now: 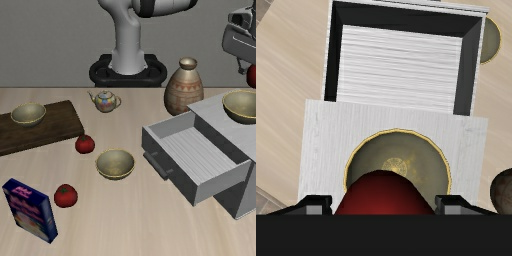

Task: Pick the tomato in the top layer of the drawer and place it on the porcelain bowl at the top of the cabinet

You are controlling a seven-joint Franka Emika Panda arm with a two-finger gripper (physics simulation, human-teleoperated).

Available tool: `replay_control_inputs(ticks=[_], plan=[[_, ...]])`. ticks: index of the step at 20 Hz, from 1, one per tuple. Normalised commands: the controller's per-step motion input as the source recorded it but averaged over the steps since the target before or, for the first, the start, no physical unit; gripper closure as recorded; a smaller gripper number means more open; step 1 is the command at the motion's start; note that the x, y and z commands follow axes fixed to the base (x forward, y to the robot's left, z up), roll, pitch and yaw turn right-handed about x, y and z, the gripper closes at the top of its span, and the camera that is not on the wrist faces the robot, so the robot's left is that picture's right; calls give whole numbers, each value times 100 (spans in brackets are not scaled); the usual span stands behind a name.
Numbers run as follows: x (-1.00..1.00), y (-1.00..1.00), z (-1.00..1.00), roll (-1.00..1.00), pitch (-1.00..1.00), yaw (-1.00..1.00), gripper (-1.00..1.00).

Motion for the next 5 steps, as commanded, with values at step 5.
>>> replay_control_inputs(ticks=[5], plan=[[0, 0, 0, 0, 0, 0, -100]])
